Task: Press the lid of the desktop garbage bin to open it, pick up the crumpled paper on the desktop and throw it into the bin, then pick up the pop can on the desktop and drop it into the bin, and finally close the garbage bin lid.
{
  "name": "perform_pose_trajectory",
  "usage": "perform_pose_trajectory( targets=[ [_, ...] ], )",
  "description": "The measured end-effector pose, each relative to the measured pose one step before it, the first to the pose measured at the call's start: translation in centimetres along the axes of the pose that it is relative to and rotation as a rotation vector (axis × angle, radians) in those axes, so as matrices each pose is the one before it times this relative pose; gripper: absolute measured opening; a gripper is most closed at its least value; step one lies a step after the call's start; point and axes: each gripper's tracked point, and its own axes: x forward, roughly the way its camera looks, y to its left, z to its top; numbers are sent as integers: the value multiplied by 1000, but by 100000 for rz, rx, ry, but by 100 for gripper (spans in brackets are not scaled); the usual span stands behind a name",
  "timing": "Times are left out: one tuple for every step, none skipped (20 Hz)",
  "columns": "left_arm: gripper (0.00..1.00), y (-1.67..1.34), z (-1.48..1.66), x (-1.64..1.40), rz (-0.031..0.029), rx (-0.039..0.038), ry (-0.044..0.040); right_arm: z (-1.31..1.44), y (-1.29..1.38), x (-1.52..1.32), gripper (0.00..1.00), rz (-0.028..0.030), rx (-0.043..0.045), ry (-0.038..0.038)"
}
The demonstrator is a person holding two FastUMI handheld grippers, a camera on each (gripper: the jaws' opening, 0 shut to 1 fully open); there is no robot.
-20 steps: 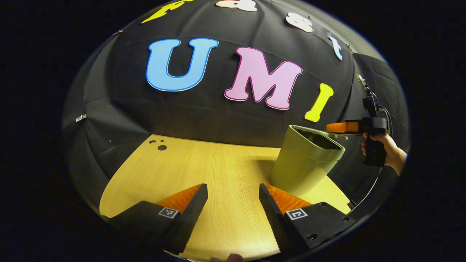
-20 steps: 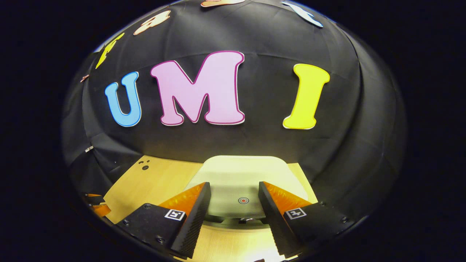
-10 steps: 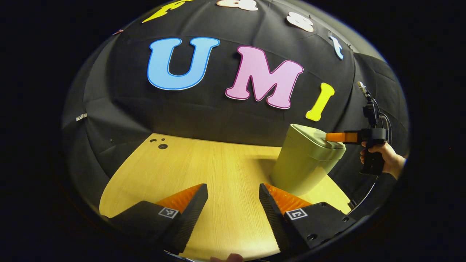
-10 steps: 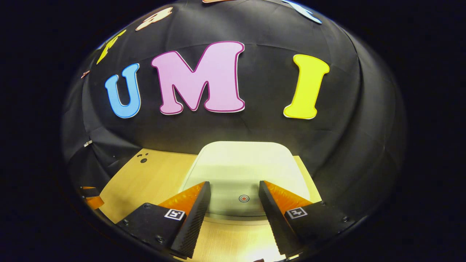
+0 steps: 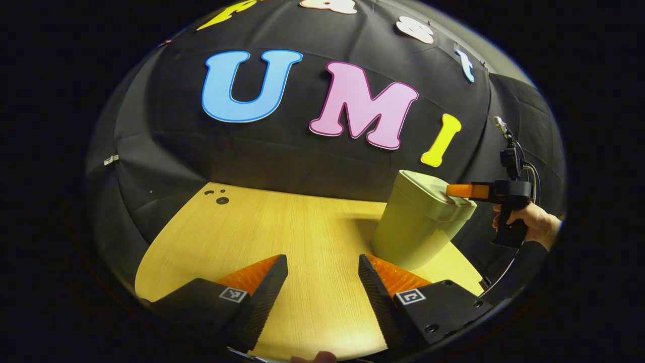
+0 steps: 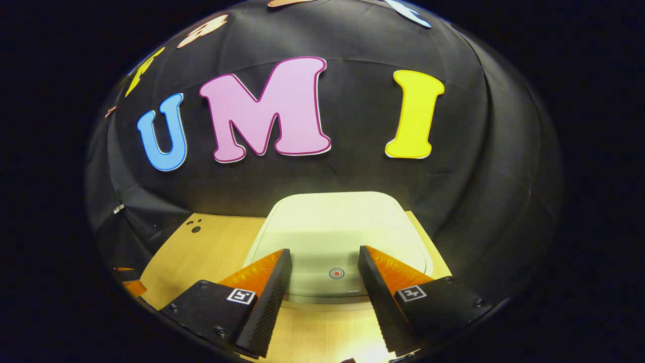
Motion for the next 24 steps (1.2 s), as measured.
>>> perform_pose_trajectory(
  targets=[
    [92,-13,-32,-94,-187,-131,76,112,14,-6,86,908,434,-525],
    [92,-51,61,44,-180,-52,-181,-29,88,-84,86,584,83,187],
    [92,-48,-5,70,-320,60,-99,36,-12,79,86,534,-726,-328],
    [92,-22,107,-76,-201,135,-169,413,-1,-65,86,794,-506,-1321],
    [92,-103,22,-16,-415,216,-233,462,108,-81,86,1118,-81,-905],
    [92,10,176,-44,-189,221,-318,-55,144,28,85,909,1491,1332],
    [92,-412,116,226,-494,204,-170,401,-135,-261,84,-197,2095,-28],
    [92,-252,137,118,-401,457,6,640,1,166,85,-319,1284,-1693],
    [92,135,9,55,123,483,-139,327,-351,90,85,-1263,579,-1060],
    [92,60,95,10,38,84,-256,204,-127,-76,85,-693,1064,-203],
    [92,-58,21,-41,-165,-188,-169,213,172,-254,84,47,1545,-321],
    [92,-33,158,-11,-101,-90,-206,452,244,-359,85,186,1463,-1219],
    [92,3,112,62,144,24,-304,437,298,-396,87,454,670,-1802],
    [92,143,204,-12,276,-29,-133,439,212,-543,87,24,-62,-1785],
    [92,4,5,-1,222,-172,-240,81,554,-210,87,57,-327,-1500],
    [92,23,261,32,70,-202,-360,323,477,-697,87,441,-241,-1705],
    [92,-27,139,46,4,-144,-472,305,626,-726,87,705,-415,-1574],
    [92,-38,261,-4,-159,20,-370,275,584,-812,87,490,-917,-1628],
    [92,-90,242,-1,-189,185,-497,403,615,-753,87,774,-1422,-2102],
    [92,-22,357,-26,-216,324,-452,293,525,-628,87,496,-1325,-1703],
    [92,-81,306,-47,-185,385,-585,373,708,-715,87,966,-1197,-1863],
    [92,-66,479,-86,-110,397,-758,275,578,-531,86,612,-645,-1074],
    [92,-123,391,2,-94,425,-975,250,565,-690,86,709,-569,-1199],
    [91,-108,519,-90,14,430,-980,129,446,-502,87,433,-739,-974]
  ],
)
